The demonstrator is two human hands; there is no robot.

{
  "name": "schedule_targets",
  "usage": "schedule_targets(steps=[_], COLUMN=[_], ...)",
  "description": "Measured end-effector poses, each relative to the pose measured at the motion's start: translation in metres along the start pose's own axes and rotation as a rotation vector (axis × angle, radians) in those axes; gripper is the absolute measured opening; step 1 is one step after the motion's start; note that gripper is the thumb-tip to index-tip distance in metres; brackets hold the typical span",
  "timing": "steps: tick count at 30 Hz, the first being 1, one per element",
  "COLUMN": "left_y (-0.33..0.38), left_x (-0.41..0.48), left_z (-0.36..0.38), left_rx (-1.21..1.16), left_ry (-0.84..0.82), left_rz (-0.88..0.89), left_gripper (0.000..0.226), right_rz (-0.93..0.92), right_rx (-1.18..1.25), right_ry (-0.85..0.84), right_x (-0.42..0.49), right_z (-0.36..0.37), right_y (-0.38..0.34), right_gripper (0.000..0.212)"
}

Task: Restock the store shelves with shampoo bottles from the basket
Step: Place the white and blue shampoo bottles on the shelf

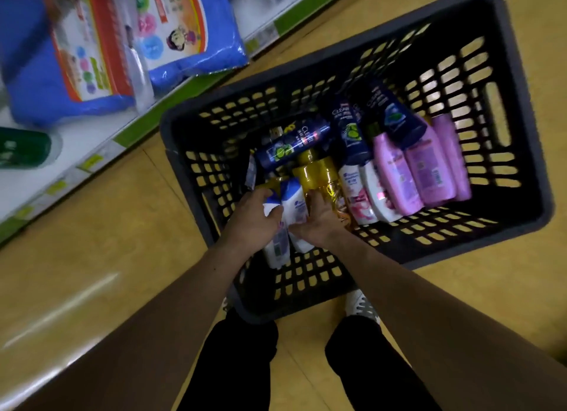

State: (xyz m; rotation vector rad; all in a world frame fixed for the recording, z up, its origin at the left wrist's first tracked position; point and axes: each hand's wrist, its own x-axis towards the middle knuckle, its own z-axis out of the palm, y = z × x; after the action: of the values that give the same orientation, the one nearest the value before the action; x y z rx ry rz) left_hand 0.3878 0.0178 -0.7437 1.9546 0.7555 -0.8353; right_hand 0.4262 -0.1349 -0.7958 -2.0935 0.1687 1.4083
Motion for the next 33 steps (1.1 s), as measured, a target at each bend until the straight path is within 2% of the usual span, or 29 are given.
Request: schedule_targets(steps=[4,9,14,17,26,30,33], left_y=[-0.002,0.009,0.026,0.037,0.076,0.107,0.138], left_x=[0.005,0.006,0.008,0.005,-0.039,-0.075,-0.107], left_z=[-0.006,-0.020,-0.046,-0.063,-0.104,-0.143,-0.186], left_rx=[-0.095,-0.227,-0.309,-0.323,-0.347,-0.383,-0.418], left_ry=[0.047,0.111,0.198,0.244,0.336,0.403,0.474], left_rz=[0.027,0.072,0.141,0.156,0.255,0.319,0.367], left_gripper=[0.041,0.030,0.023,0.024,0.025,0.016,0.025], right_rz=[0.079,0.106,0.040,-0.043,-0.314,-0.464,-0.591], right_rx=[-0.041,0.043,0.395,0.472,0.530,0.513,0.536], right_ry=[0.045,0.068,0.016,0.015,0.077,0.145,0.166], right_x=[0.020,0.028,0.021,0.002,-0.071,-0.121,-0.164], right_z=[0.018,0.027,0.035,0.016,-0.069,-0.119,-0.161], right_y=[-0.003,-0.001,0.000,-0.014,-0.092,-0.141,-0.185], right_gripper=[0.102,0.081,0.049,0.043,0.047,0.043,0.043])
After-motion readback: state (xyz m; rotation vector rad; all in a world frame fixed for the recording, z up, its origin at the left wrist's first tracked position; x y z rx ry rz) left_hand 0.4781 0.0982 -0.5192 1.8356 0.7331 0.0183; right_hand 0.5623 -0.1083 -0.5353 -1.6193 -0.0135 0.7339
